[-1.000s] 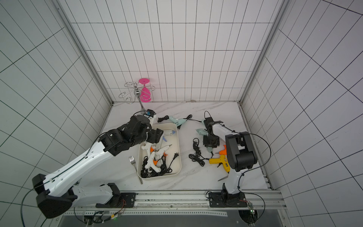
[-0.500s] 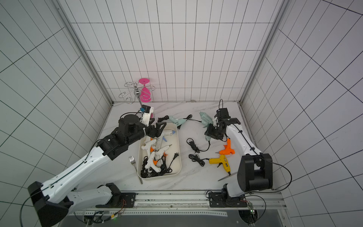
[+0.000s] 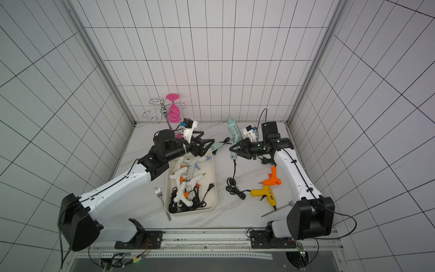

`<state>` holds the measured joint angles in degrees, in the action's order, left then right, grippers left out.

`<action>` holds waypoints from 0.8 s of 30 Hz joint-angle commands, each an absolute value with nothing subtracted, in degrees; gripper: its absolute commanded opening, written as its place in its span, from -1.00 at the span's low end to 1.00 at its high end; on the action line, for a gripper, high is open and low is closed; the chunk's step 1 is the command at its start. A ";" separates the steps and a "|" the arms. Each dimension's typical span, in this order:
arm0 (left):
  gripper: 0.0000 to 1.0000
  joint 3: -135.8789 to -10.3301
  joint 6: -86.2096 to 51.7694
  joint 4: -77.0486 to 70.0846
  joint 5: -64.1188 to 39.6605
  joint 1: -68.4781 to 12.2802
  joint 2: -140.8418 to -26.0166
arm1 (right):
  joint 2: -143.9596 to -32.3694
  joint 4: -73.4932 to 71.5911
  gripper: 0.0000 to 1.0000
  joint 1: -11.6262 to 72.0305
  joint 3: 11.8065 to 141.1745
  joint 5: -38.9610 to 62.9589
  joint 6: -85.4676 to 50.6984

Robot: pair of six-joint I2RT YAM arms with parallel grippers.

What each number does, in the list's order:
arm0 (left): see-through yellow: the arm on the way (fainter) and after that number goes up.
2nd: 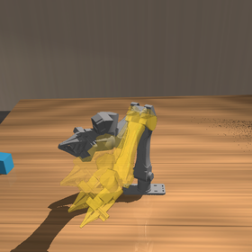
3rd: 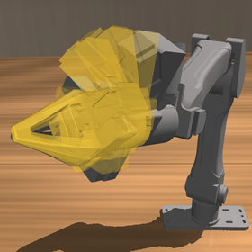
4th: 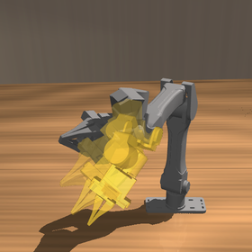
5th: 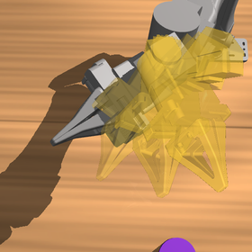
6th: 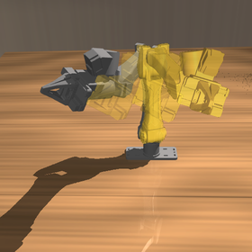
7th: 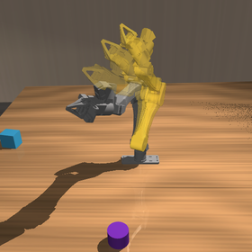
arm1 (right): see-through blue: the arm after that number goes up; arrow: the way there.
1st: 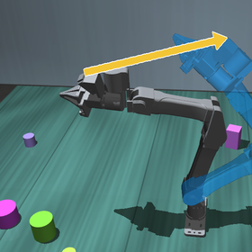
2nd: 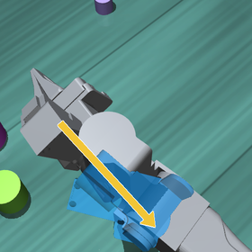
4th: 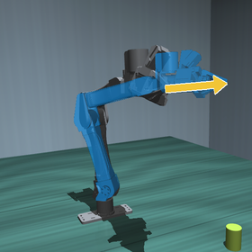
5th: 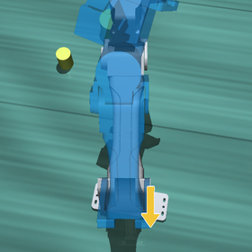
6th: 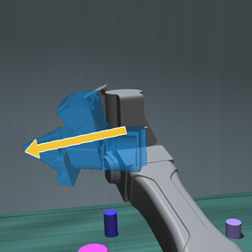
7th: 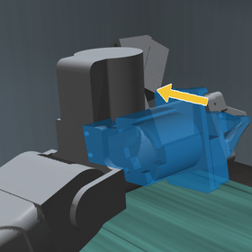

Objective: Put the hot melt glue gun into the storage box
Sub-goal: Pick up the hot melt adhesive gun from the center of the board.

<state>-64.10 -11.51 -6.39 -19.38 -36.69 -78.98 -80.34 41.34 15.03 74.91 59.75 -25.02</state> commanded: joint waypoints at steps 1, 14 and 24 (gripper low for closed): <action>0.73 -66.16 -11.01 -13.11 -24.21 -36.48 -81.48 | -78.24 36.49 -0.76 18.21 75.94 69.74 -25.26; 0.74 -66.27 -11.60 -20.80 -27.87 -36.35 -83.75 | -80.72 37.82 -0.76 25.12 76.11 73.38 -22.21; -0.21 -67.27 -16.70 -23.25 -33.38 -33.69 -86.02 | -81.57 38.76 -0.76 26.59 76.79 73.65 -20.92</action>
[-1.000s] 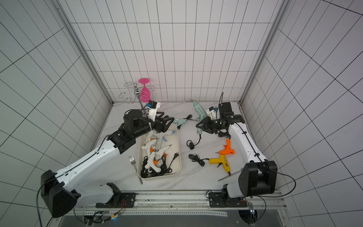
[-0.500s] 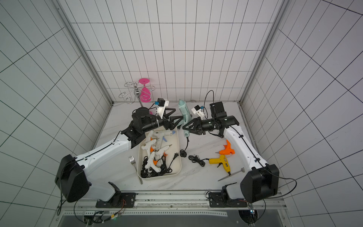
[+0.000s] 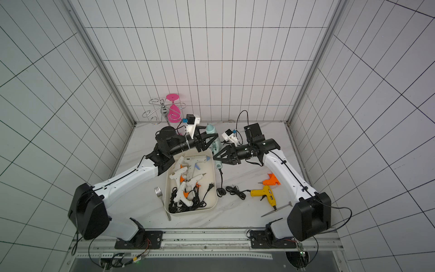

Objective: Put the hot melt glue gun into the storage box
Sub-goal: Pick up the hot melt adhesive gun from the center of the board.

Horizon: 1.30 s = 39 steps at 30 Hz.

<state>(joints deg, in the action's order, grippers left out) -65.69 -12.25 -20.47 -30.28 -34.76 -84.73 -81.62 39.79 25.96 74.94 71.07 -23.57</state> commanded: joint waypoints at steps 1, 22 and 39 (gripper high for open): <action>-0.34 -67.12 -17.49 -23.78 -34.31 -33.68 -86.28 | -81.71 38.76 -0.75 26.63 76.98 73.52 -21.00; -0.93 -81.05 -1.87 14.80 -29.21 -29.37 -69.97 | -73.61 32.96 0.39 -0.98 70.26 55.17 -28.74; -1.00 -84.08 16.67 52.42 -0.74 -30.83 -74.85 | -80.88 34.58 0.38 -0.26 64.35 48.90 -27.92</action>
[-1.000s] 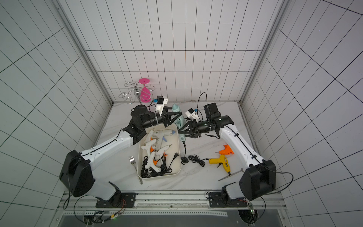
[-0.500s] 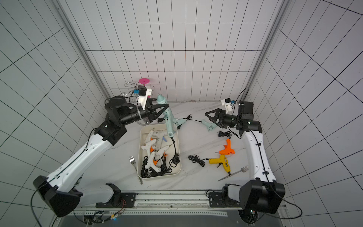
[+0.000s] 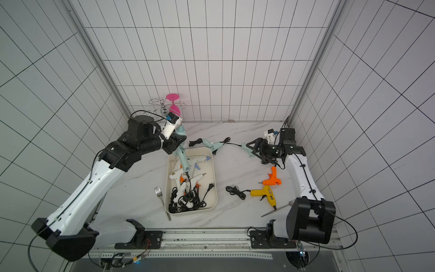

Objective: Put the hot melt glue gun into the storage box
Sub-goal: Place the hot melt adhesive gun in the storage box.

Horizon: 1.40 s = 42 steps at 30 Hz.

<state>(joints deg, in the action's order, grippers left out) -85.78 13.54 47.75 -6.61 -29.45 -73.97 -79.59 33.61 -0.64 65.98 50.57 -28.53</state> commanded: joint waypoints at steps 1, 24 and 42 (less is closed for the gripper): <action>-1.00 -83.03 17.12 52.53 1.09 -31.71 -75.65 | -81.39 34.91 0.38 -0.26 64.31 48.57 -27.71; -1.00 -90.26 25.28 51.17 33.86 -44.29 -108.04 | -86.79 34.50 0.36 -0.08 59.63 44.32 -25.83; -0.64 -78.00 25.81 34.34 35.28 -47.01 -113.44 | -87.28 36.13 0.39 0.75 64.07 25.39 -25.52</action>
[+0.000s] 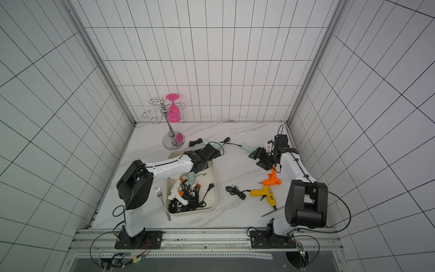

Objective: Put the hot melt glue gun into the storage box
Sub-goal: Place the hot melt adhesive gun in the storage box.

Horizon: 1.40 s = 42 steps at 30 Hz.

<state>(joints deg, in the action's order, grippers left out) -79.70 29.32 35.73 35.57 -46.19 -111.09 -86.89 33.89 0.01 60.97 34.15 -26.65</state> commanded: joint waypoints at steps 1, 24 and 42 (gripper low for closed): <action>-0.56 -78.11 25.10 34.76 34.86 -47.15 -113.55 | -87.89 36.57 0.39 0.95 64.93 23.36 -25.24; 0.97 -86.76 10.92 42.02 22.91 -42.81 -101.51 | -108.73 38.74 0.39 5.28 85.48 -0.53 -25.92; 0.80 -68.97 0.96 36.62 14.52 -36.01 -101.13 | -115.77 41.25 0.36 6.72 90.51 -5.63 -27.86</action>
<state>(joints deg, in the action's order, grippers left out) -70.89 2.66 35.27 13.89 -36.29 -102.04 -113.62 39.20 6.39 87.59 -4.56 -26.68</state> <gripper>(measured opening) 0.901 0.680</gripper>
